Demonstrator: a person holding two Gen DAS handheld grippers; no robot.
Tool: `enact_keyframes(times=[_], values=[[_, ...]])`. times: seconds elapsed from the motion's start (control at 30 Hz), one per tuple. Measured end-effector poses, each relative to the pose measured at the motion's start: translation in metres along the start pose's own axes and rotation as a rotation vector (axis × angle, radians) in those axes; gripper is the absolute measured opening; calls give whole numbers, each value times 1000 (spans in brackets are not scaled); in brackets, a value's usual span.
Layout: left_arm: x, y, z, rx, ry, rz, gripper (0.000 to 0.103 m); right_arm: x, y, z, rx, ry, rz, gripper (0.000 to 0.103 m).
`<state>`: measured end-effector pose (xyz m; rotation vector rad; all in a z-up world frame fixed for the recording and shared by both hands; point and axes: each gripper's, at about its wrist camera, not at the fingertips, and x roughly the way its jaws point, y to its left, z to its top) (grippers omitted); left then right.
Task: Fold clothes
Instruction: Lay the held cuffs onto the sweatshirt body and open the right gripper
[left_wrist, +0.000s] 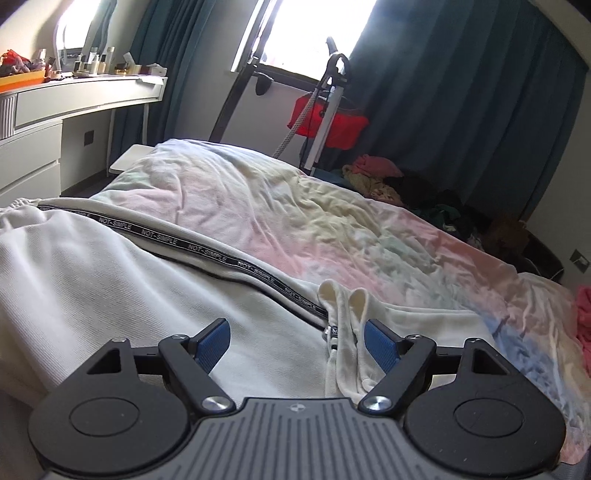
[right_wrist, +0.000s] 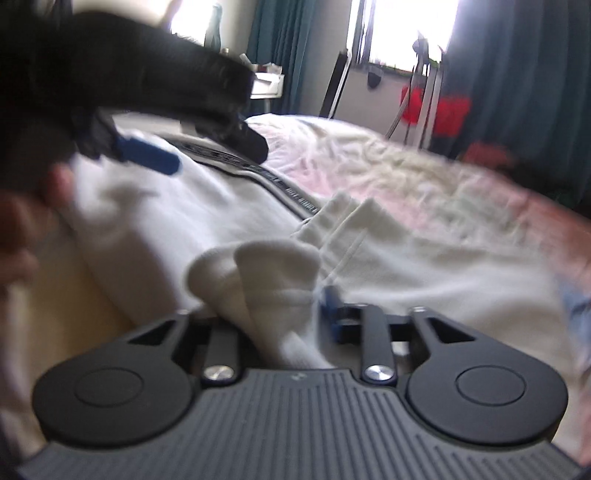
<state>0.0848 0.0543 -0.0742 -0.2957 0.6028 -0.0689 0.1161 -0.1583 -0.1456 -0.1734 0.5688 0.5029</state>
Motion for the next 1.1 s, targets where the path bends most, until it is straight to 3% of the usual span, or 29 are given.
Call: enact_keyframes(times=[0.03, 0.07, 0.1, 0.17, 0.27, 0.43, 0.53, 0.63, 0.83, 1.1], values=[[0, -2, -2, 8, 3, -7, 81, -9, -3, 0, 37, 13, 43, 69], [-1, -4, -5, 19, 4, -13, 81, -20, -5, -1, 67, 14, 92, 80], [-2, -7, -9, 32, 6, -18, 81, -33, -6, -4, 93, 11, 129, 83], [-6, -13, -17, 56, 8, -34, 81, -56, -12, -9, 140, 6, 165, 83], [-13, -23, -28, 95, 7, -52, 81, -86, -27, -12, 204, -16, 136, 83], [-25, -41, -45, 164, 6, -55, 81, -100, -64, -7, 281, -77, -77, 83], [-29, -49, -51, 199, 7, -42, 81, -88, -87, -8, 356, -85, -163, 83], [-19, -53, -57, 240, 32, 1, 81, -73, -102, -14, 411, -34, -237, 83], [-2, -62, -69, 323, 83, 83, 82, -40, -113, -41, 455, 146, -283, 83], [-7, -56, -68, 303, 92, 71, 82, -39, -108, -45, 460, 160, -290, 85]])
